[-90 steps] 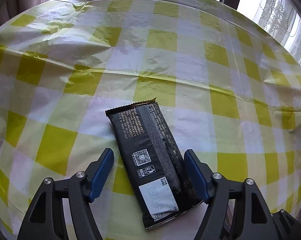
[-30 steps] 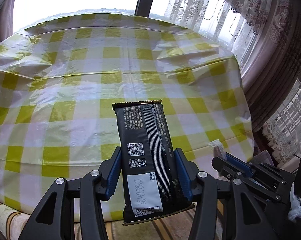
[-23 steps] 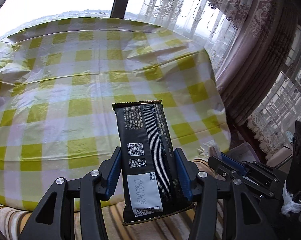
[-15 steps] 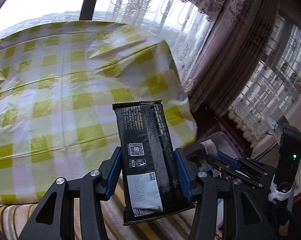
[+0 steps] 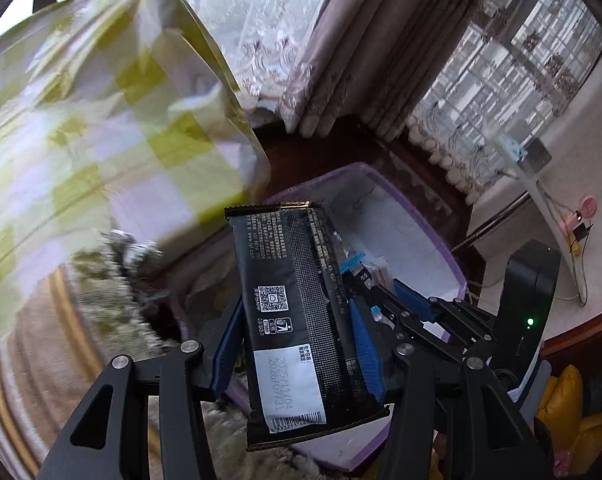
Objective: Organize snacks
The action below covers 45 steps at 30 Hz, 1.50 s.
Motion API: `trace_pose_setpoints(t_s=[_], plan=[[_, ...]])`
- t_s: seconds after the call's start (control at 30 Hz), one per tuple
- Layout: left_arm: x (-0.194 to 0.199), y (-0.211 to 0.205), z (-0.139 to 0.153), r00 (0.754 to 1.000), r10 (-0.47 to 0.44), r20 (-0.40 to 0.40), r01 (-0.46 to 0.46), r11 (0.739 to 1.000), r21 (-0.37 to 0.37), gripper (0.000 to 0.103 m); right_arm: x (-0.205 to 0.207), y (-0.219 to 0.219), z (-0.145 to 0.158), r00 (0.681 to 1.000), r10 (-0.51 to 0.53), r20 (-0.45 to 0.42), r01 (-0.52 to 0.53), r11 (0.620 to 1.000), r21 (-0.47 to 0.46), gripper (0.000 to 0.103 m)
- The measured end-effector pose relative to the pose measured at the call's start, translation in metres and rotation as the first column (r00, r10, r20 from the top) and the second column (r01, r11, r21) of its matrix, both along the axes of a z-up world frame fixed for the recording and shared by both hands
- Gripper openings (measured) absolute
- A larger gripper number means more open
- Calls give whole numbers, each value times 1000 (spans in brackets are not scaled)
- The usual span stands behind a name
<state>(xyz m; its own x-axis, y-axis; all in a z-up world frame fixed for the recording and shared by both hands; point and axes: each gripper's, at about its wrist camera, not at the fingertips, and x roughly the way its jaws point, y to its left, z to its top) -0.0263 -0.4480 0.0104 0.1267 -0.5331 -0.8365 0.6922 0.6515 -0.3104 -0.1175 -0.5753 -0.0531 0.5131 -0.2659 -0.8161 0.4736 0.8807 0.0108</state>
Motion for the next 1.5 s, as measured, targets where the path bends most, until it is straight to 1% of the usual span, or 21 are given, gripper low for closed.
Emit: trace_pose_setpoints(t_s=[0.1, 0.17, 0.3, 0.33, 0.4, 0.47, 0.5, 0.57, 0.63, 0.7, 0.77, 0.9, 0.97, 1.03, 1.07, 1.1, 1.17, 1.3, 1.37, 1.5], plan=[[0, -22, -14, 1000, -10, -20, 11, 999, 48, 52, -2, -11, -7, 1000, -19, -2, 19, 1000, 11, 17], [1, -32, -22, 999, -9, -32, 12, 997, 80, 52, -4, -15, -9, 999, -40, -2, 40, 999, 13, 19], [8, -38, -33, 998, 32, -52, -26, 994, 109, 53, -5, -19, -12, 999, -54, -5, 54, 998, 27, 19], [9, -38, -36, 997, 45, -63, -38, 993, 113, 54, -5, -20, -12, 998, -56, -8, 56, 998, 29, 21], [12, -31, -41, 993, 73, -98, -61, 991, 118, 57, -6, -22, -13, 998, -57, -9, 58, 998, 35, 33], [12, -21, -40, 988, 87, -130, -73, 992, 105, 57, -10, -19, -8, 998, -59, -1, 59, 998, 32, 52], [10, -14, -36, 987, 86, -136, -75, 993, 87, 57, -13, -17, -3, 998, -61, 4, 61, 998, 28, 55], [2, 1, -23, 991, 74, -111, -68, 996, 54, 57, -18, -12, 6, 998, -65, 17, 65, 998, 15, 65], [-7, 21, -12, 992, 68, -103, -67, 998, 17, 61, -25, -7, 16, 997, -67, 26, 67, 998, -1, 71], [-15, 41, -5, 993, 63, -95, -66, 998, -25, 70, -32, 0, 26, 998, -62, 32, 63, 998, -14, 71], [-18, 53, -3, 993, 71, -89, -75, 996, -39, 72, -36, 7, 35, 998, -58, 38, 59, 998, -25, 72], [-19, 71, -4, 991, 70, -118, -85, 988, -129, 74, -46, 22, 50, 998, -44, 46, 46, 998, -30, 72], [-19, 70, -5, 993, 59, -107, -72, 990, -121, 74, -47, 29, 54, 999, -29, 39, 31, 999, -45, 72], [-23, 64, -5, 996, 42, -82, -50, 995, -91, 78, -46, 33, 57, 999, -24, 32, 26, 998, -59, 72], [-24, 61, -3, 997, 30, -75, -36, 996, -84, 84, -45, 34, 58, 999, -24, 27, 26, 998, -65, 72], [-25, 58, -3, 997, 22, -73, -28, 996, -81, 88, -44, 35, 59, 999, -24, 23, 26, 997, -68, 72], [-26, 56, -2, 997, 28, -72, -33, 997, -71, 91, -43, 36, 61, 1000, -21, 17, 22, 997, -74, 72], [-29, 49, -5, 998, 19, -64, -23, 997, -69, 100, -43, 36, 64, 1000, -22, 7, 22, 996, -90, 72], [-31, 46, -6, 998, 16, -57, -20, 998, -57, 102, -43, 35, 64, 1000, -25, 3, 25, 995, -95, 72], [-29, 43, -7, 998, 27, -56, -29, 998, -49, 103, -45, 34, 64, 1000, -24, -2, 23, 995, -98, 72]])
